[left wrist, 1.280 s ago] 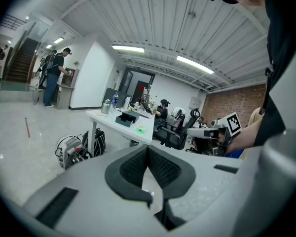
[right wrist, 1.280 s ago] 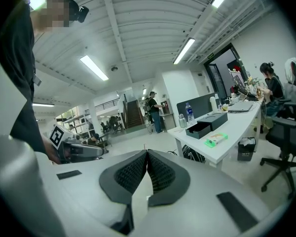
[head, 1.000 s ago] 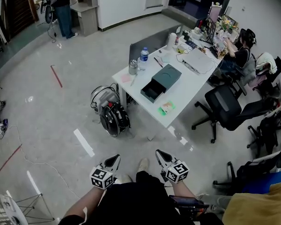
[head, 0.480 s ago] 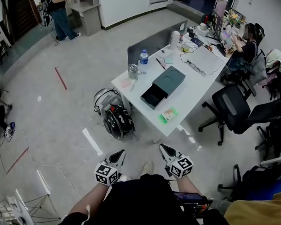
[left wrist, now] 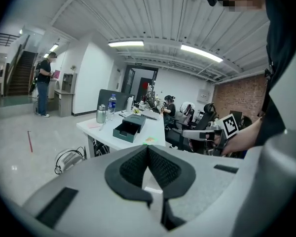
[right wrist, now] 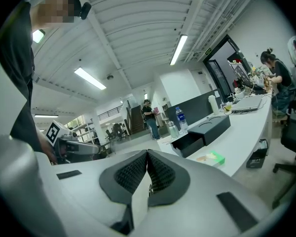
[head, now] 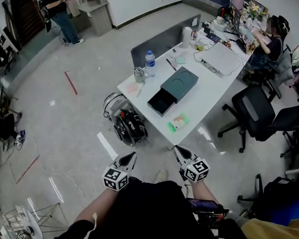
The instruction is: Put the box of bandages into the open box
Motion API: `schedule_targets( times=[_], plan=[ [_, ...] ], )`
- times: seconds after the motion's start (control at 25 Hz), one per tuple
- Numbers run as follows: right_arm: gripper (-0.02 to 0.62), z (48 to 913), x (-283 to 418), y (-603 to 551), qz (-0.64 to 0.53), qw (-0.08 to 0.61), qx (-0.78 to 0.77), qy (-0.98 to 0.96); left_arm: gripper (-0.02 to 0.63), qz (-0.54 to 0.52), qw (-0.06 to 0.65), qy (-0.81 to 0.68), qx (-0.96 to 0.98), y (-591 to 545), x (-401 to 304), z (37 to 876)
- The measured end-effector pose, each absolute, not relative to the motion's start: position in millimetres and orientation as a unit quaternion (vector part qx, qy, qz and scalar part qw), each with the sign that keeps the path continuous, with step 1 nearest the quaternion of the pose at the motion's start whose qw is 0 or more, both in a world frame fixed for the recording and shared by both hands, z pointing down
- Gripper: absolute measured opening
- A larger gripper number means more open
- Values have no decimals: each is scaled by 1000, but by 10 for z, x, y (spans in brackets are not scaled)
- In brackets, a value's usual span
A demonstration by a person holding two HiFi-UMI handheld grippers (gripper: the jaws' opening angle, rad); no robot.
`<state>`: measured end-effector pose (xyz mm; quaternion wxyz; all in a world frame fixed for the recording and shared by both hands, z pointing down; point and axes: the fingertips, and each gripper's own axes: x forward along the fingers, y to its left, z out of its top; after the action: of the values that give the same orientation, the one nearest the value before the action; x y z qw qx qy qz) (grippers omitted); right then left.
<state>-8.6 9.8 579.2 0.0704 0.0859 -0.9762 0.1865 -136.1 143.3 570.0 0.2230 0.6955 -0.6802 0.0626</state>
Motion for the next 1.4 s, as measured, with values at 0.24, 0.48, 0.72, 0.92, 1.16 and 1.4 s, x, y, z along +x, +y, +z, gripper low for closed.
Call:
schedule_targets(
  times=[0.24, 0.48, 0.72, 0.92, 1.16, 1.4],
  plan=[
    [26, 5756, 66, -121, 194, 59, 105, -974, 8, 72, 214, -669, 708, 1094, -1305, 5592],
    [26, 5673, 244, -335, 199, 53, 138, -969, 7, 81, 220, -639, 732, 731, -1192, 5572],
    [26, 5699, 372, -539, 197, 55, 191, -960, 8, 86, 219, -592, 771, 327, -1128, 5596],
    [26, 5704, 334, -720, 198, 59, 233, -950, 8, 93, 222, -550, 800, -34, -1190, 5668],
    [26, 5681, 191, -945, 198, 56, 283, -937, 8, 111, 225, -490, 835, -424, -1250, 5747],
    [26, 5681, 54, -1029, 196, 61, 327, -923, 8, 139, 236, -438, 856, -690, -1330, 5909]
  ],
)
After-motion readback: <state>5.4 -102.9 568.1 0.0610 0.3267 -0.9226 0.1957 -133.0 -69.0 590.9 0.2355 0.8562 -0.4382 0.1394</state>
